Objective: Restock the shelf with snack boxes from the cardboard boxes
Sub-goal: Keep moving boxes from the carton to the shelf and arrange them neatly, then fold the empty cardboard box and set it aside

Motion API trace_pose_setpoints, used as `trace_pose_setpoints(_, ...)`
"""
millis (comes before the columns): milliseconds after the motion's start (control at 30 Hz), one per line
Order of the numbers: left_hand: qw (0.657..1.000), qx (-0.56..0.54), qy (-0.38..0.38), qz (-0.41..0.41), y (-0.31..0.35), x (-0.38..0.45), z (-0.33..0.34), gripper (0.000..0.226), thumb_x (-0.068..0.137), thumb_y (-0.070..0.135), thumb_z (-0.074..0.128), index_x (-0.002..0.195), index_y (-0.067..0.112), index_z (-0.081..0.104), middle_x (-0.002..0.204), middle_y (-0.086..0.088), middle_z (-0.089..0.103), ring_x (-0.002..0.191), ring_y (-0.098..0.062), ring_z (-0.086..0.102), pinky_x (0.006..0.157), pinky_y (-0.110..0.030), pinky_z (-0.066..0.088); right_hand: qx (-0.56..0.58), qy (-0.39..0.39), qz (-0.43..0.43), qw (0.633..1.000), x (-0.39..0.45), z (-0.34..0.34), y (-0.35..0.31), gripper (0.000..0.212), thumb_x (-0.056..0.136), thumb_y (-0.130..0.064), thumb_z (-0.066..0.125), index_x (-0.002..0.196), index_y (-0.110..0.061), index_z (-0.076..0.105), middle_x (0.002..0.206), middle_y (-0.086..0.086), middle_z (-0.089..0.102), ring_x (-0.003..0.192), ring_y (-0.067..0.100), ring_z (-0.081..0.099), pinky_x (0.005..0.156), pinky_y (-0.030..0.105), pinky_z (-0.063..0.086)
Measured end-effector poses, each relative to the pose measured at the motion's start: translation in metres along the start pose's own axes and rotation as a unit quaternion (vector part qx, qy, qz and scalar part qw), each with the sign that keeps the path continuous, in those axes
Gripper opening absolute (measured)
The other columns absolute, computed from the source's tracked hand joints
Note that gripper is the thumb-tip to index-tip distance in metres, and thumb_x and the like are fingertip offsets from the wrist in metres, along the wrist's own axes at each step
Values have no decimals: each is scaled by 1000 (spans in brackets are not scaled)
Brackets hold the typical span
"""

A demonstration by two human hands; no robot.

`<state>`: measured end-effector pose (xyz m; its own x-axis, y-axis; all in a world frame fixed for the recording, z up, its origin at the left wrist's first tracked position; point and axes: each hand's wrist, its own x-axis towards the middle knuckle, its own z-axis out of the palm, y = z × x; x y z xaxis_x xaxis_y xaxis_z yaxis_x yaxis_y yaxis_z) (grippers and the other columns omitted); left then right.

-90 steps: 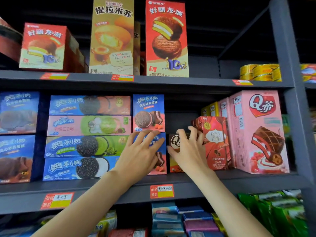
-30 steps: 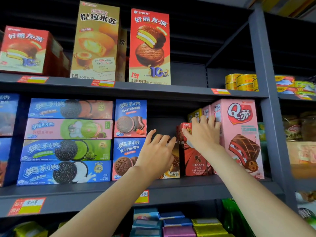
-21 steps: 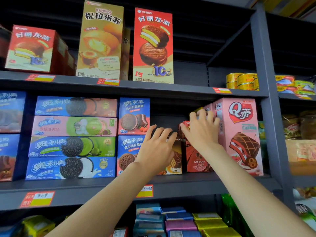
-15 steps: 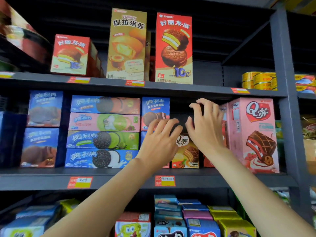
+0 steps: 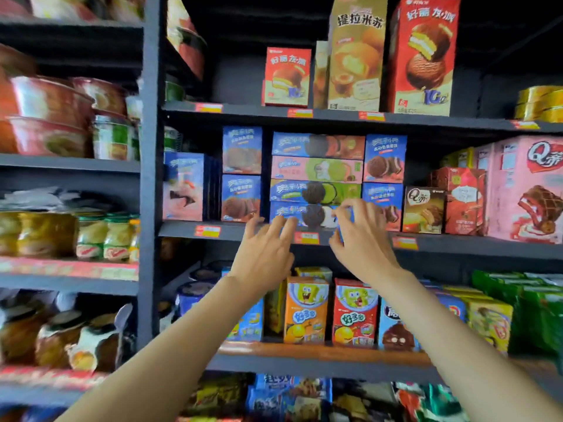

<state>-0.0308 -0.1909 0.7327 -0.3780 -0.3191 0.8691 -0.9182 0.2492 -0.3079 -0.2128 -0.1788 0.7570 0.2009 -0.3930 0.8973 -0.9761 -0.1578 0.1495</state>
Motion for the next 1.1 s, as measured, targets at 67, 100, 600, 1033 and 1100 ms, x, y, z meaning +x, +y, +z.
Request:
trace_pose_setpoints(67,998,4,-61,-1,-16,-23,-12,48,74,23,46,120,9,51,97,-5,61,80,-24,66,91,-41,39,12,-43,-1,999,-12,-4,-24,37,66,-10,74,101,-4,63,105,19,55,95,40,54,77,48,45)
trace_pose_setpoints(100,996,-1,-94,-4,-25,-31,-17,50,77,22,50,126,9,48,105,-7,59,88,-26,65,95,-42,37,13,-67,-1,998,-16,-8,-34,38,69,-11,72,105,-3,62,109,20,54,100,41,52,80,49,44)
trace_pose_setpoints(600,933,-109,-332,-88,-3,-219,-46,65,85,19,44,145,9,21,136,-10,48,121,-29,49,100,-41,29,143,-444,-18,884,-173,0,-146,53,91,-21,52,139,-10,32,135,13,44,122,34,46,93,43,42)
trace_pose_setpoints(1033,665,-152,-719,-131,34,-688,-55,55,92,19,45,143,18,25,142,-4,39,131,-25,37,104,-39,27,159,-783,38,600,-620,66,-315,40,93,-31,52,125,-7,48,128,12,46,120,32,44,100,44,39)
trace_pose_setpoints(1100,622,-139,-757,-145,39,-751,-65,53,93,17,43,142,16,26,143,-4,38,132,-25,37,105,-38,25,159,-805,32,571,-677,71,-349,38,93,-31,53,122,-7,47,128,12,47,120,33,44,97,41,39)
